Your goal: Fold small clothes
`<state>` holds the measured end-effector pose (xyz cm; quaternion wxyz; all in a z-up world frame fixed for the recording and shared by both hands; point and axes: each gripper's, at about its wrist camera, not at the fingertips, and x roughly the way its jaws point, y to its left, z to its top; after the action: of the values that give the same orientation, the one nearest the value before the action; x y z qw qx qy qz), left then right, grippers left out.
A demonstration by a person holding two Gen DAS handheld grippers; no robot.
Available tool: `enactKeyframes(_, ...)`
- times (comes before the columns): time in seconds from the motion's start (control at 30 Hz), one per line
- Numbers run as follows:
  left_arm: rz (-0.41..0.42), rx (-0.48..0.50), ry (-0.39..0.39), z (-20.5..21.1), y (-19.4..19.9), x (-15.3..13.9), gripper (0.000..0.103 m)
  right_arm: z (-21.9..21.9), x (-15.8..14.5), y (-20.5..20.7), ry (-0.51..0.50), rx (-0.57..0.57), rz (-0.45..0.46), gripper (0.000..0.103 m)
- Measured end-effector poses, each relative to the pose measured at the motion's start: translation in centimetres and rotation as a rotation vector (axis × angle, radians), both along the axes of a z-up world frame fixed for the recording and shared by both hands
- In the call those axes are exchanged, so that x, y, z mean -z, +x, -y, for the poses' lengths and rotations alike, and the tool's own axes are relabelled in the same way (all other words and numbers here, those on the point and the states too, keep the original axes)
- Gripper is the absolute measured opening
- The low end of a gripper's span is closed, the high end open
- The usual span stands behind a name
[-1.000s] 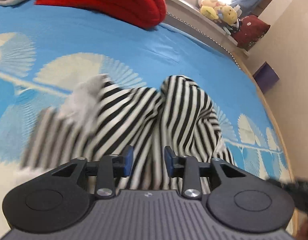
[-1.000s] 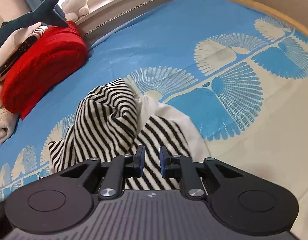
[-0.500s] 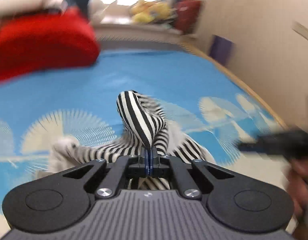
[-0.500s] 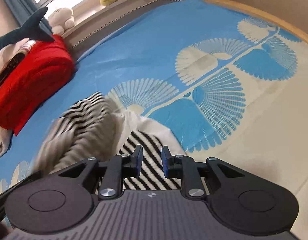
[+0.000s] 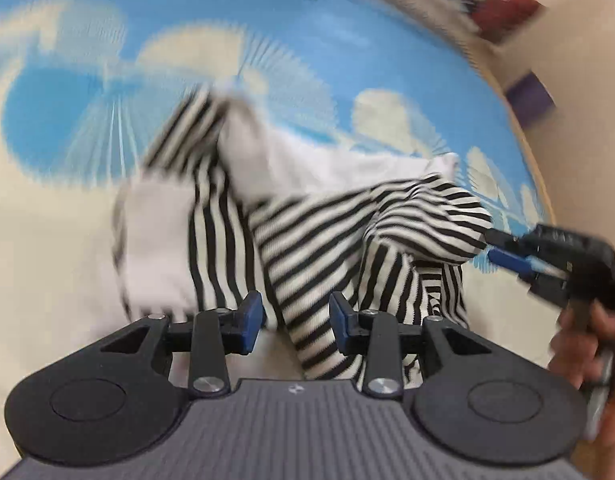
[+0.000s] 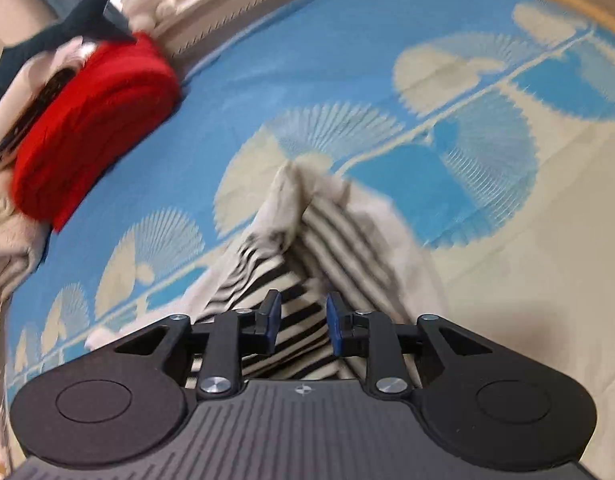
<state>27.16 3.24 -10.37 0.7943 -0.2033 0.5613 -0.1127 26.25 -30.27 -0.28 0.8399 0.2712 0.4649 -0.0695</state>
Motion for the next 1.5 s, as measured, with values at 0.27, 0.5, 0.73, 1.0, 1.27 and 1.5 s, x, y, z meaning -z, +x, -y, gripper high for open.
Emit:
enactKeyframes(0.27, -0.197, -0.058, -0.072, 2.1, 0.1, 5.6, 0.040, -0.7, 1.3, 1.2, 0.000, 0.011, -0.022, 0.042)
enactKeyframes(0.5, -0.062, 0.003, -0.034, 2.7, 0.9, 2.8, 0.001, 0.3, -0.2, 0.6, 0.132, -0.027, 0.110, 0.001)
enactKeyframes(0.73, 0.298, -0.100, 0.014, -3.3, 1.7, -5.1, 0.000, 5.6, -2.1, -1.6, 0.355, 0.075, 0.252, 0.000)
enactKeyframes(1.0, 0.006, -0.069, 0.067, -3.7, 2.7, 0.7, 0.016, 5.5, 4.1, -1.1, 0.250, 0.097, -0.112, 0.011)
enactKeyframes(1.27, -0.008, -0.140, 0.029, -4.6, 3.4, 0.2, 0.038, 1.3, 4.9, 0.3, 0.219, -0.016, -0.130, 0.058)
enactKeyframes(1.5, 0.001, -0.075, 0.047, -3.0, 3.2, 1.8, 0.019, 0.4, 3.7, 0.3, 0.193, -0.053, -0.045, 0.001)
